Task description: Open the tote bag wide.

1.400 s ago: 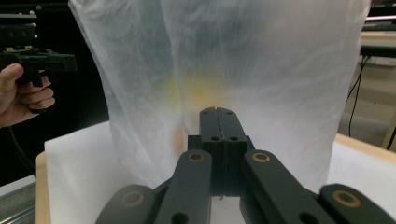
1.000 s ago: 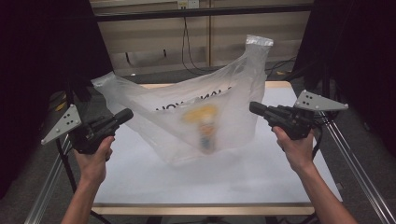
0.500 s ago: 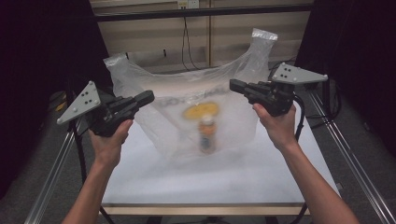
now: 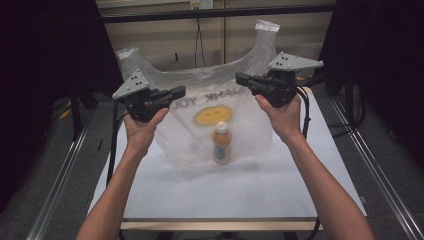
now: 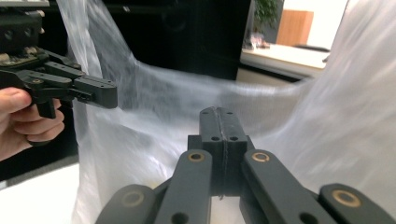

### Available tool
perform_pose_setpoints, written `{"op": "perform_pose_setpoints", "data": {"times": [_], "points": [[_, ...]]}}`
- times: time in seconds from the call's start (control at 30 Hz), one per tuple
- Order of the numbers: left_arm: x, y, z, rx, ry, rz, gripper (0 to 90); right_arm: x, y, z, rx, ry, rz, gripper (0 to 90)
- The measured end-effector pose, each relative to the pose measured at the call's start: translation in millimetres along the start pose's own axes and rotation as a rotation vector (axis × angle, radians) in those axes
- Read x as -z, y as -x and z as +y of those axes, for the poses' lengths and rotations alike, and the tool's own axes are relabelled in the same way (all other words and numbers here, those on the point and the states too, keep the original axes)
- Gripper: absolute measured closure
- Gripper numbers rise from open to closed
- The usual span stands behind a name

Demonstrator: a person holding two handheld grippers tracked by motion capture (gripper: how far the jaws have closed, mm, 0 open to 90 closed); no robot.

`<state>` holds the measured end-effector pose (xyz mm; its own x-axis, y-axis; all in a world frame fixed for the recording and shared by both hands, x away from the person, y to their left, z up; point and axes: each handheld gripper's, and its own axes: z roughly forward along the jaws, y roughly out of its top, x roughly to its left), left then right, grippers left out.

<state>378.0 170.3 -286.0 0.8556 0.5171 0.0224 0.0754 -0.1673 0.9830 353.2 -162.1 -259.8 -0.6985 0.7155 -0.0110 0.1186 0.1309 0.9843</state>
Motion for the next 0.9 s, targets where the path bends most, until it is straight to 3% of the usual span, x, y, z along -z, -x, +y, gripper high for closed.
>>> {"op": "perform_pose_setpoints", "data": {"times": [0.2,0.33,0.4,0.43,0.47,0.6,0.7,0.77,0.87,0.9], "points": [[-20.8,-2.9,-11.6,0.016,-0.037,-0.013,90.0,-13.7,14.1,-22.3,-0.030,-0.066,-0.026,90.0],[-33.5,0.5,-23.7,0.012,-0.091,-0.034,90.0,-20.8,18.9,-39.2,-0.049,-0.103,-0.023,90.0],[-40.1,1.1,-31.0,0.013,-0.118,-0.037,90.0,-24.4,18.3,-47.5,-0.044,-0.132,-0.021,90.0],[-46.3,1.4,-39.8,0.018,-0.146,-0.040,90.0,-29.2,18.4,-58.6,-0.040,-0.177,-0.015,90.0],[-46.3,1.4,-39.8,0.018,-0.146,-0.040,90.0,-29.2,18.4,-58.6,-0.040,-0.177,-0.015,90.0],[-56.8,2.3,-59.4,0.055,-0.178,-0.057,90.0,-33.1,22.8,-80.0,-0.064,-0.220,-0.008,90.0],[-59.2,7.8,-63.1,0.026,-0.210,-0.066,90.0,-33.6,20.8,-88.2,-0.073,-0.235,0.010,90.0],[-60.5,14.0,-69.2,-0.005,-0.252,-0.078,90.0,-34.6,12.2,-100.5,-0.050,-0.294,0.040,90.0],[-60.7,13.1,-75.8,0.011,-0.273,-0.076,90.0,-33.1,8.2,-109.9,-0.040,-0.326,0.052,90.0],[-62.6,10.8,-82.0,0.017,-0.288,-0.074,90.0,-31.4,8.8,-118.1,-0.058,-0.334,0.060,90.0]]}}
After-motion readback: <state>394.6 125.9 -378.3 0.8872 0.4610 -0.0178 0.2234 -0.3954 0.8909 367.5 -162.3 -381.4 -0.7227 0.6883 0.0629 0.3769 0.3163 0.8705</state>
